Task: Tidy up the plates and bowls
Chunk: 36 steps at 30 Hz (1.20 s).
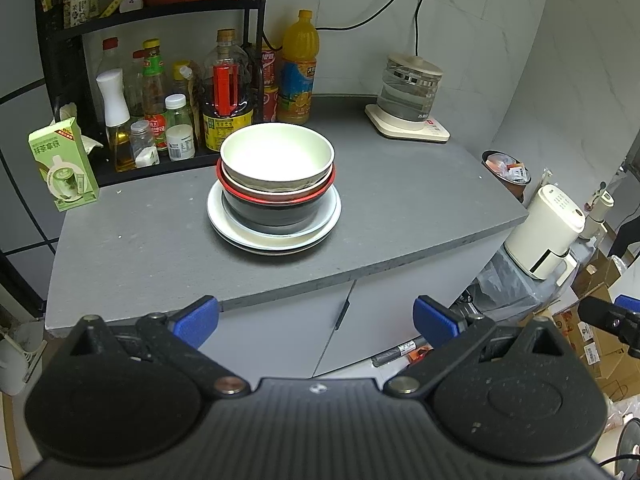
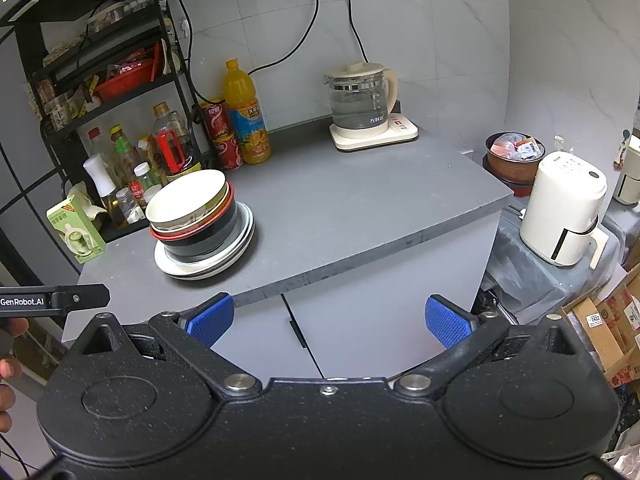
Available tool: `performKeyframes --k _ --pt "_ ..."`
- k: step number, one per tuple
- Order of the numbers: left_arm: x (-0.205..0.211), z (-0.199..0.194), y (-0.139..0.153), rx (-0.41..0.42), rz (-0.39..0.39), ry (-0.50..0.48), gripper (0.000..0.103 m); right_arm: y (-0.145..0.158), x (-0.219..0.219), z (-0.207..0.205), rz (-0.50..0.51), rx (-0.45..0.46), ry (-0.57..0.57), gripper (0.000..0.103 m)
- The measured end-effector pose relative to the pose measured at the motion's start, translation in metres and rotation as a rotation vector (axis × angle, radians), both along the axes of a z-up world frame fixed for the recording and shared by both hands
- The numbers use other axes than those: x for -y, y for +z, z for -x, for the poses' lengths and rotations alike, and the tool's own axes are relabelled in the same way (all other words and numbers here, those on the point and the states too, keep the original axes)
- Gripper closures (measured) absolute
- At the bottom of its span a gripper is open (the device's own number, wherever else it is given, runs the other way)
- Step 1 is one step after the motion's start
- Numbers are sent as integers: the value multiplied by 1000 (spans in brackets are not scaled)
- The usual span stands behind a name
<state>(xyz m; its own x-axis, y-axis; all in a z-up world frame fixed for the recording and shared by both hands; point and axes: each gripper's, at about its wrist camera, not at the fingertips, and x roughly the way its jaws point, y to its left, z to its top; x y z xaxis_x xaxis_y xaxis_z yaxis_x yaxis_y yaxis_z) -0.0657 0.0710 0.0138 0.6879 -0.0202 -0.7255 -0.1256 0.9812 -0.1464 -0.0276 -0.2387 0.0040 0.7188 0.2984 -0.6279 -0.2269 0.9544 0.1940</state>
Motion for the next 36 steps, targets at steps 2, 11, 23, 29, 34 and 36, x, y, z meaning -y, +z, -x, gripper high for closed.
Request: performKeyframes --k 2,11,23,29,34,36 --pt "-1 0 0 0 0 0 1 0 0 -1 1 0 2 0" --pt "-3 0 0 -2 3 1 1 0 -4 0 4 0 8 0" --pt "-5 0 -1 -8 3 0 1 -1 -3 1 5 -5 7 0" --pt "-6 0 -1 -9 7 7 1 -1 -3 2 4 -5 5 0" --pt "-6 -1 -1 -8 -2 6 1 -1 -3 1 5 -5 6 0" --pt "-6 -2 -1 -12 0 6 1 -1 -3 1 6 -5 5 0"
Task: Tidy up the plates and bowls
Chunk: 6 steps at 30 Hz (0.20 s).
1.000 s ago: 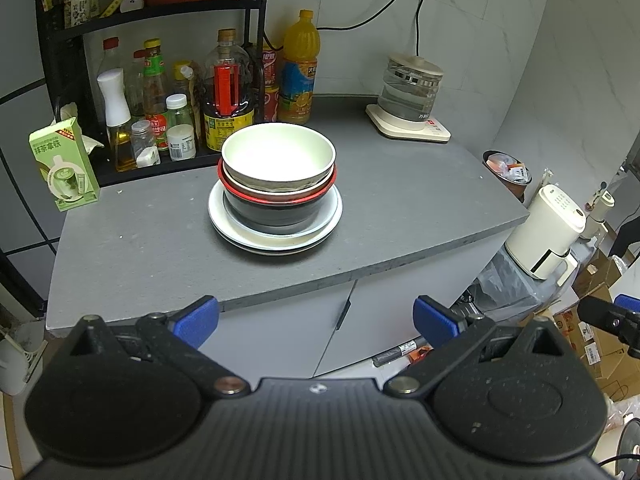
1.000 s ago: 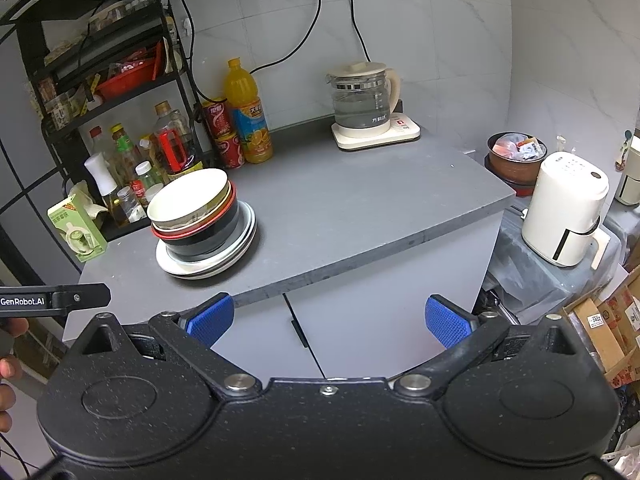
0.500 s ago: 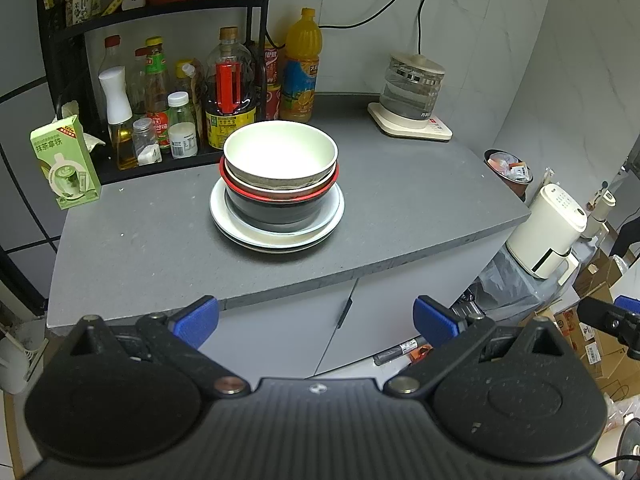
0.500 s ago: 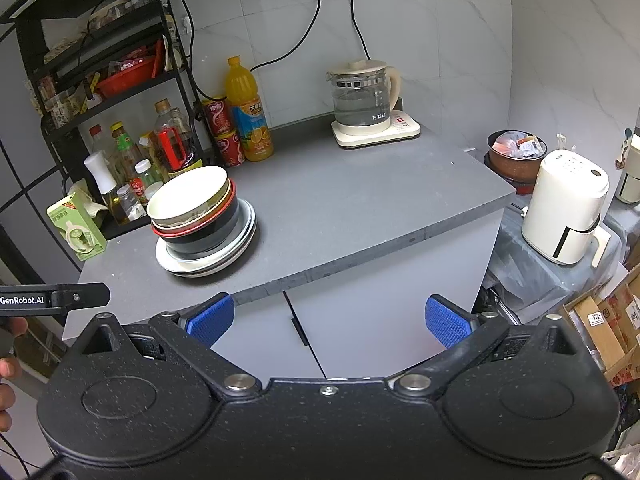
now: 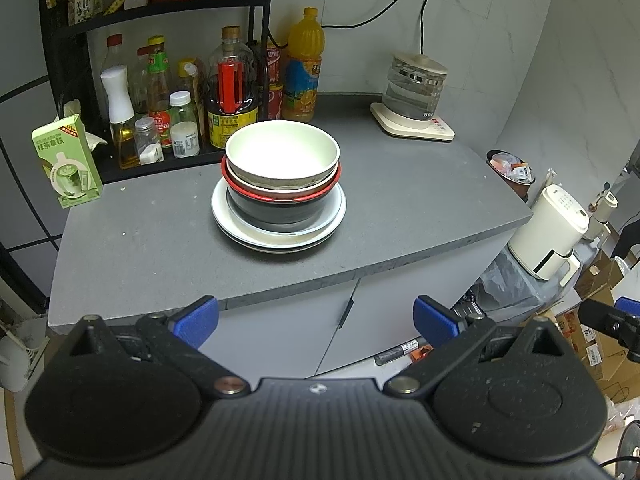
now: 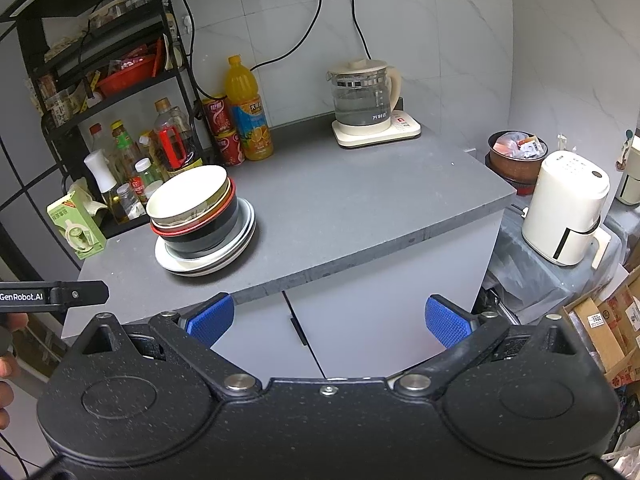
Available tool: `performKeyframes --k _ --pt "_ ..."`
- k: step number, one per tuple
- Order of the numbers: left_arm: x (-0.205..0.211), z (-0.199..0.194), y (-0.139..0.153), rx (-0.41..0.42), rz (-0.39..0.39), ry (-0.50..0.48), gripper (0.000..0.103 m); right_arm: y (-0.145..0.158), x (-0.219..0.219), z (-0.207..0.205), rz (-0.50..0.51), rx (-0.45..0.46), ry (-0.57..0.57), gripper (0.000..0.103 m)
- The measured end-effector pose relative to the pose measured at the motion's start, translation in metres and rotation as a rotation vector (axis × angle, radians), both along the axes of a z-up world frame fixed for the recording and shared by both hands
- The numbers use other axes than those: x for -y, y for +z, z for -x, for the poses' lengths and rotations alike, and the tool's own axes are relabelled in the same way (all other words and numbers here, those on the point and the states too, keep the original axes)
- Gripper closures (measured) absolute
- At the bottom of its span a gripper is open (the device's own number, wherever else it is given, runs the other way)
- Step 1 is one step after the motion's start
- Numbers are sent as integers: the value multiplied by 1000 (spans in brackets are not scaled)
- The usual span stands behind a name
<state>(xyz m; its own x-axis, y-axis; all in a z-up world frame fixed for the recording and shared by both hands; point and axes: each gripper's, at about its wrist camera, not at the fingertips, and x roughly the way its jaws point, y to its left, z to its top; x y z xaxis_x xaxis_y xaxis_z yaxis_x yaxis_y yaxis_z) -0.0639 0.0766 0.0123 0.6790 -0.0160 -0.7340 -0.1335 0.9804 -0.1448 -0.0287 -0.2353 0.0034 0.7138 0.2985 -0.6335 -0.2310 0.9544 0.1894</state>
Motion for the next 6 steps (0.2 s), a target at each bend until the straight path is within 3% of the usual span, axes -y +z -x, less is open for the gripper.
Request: performKeyframes --k 6 --pt "1 -1 -1 -4 0 -9 1 -2 1 -3 -4 -13 -3 0"
